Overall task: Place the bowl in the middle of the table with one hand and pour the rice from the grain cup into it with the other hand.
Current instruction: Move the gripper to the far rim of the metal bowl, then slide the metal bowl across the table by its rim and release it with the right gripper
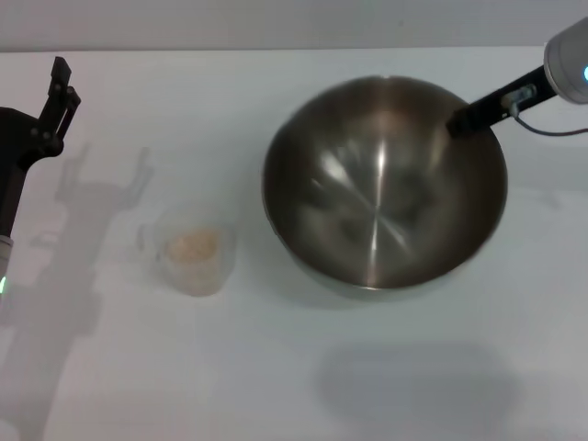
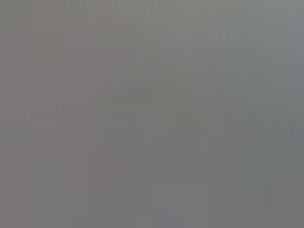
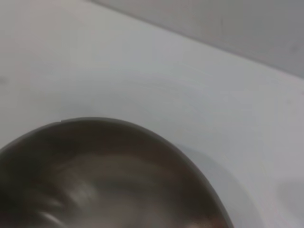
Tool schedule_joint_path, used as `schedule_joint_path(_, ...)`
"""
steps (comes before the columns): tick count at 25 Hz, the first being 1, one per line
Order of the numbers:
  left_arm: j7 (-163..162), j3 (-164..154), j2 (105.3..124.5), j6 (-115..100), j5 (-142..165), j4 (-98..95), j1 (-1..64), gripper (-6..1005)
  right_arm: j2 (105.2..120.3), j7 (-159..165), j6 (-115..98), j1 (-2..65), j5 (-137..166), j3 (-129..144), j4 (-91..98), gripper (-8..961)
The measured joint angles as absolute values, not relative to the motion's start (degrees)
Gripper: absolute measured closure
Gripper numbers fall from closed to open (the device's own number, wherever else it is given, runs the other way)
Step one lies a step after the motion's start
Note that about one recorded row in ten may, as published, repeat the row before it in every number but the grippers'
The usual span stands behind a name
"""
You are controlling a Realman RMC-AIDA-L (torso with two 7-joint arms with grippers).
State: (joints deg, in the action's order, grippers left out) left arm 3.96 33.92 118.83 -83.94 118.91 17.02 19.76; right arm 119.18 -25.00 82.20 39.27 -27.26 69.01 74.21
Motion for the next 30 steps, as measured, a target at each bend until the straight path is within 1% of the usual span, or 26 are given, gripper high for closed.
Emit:
schedule_joint_path(16, 3.95, 33.92, 118.83, -84.07, 118.91, 16.87, 20.04, 184, 119.03, -27.02, 81.17, 39.2, -34.97, 71.35, 71.66, 939)
schedule_joint_path(30, 3.95, 33.92, 118.91, -84.77, 118.91, 17.11, 19.68, 186, 118.97, -29.43, 87.55, 38.73, -37.53, 72.83, 70.94, 936)
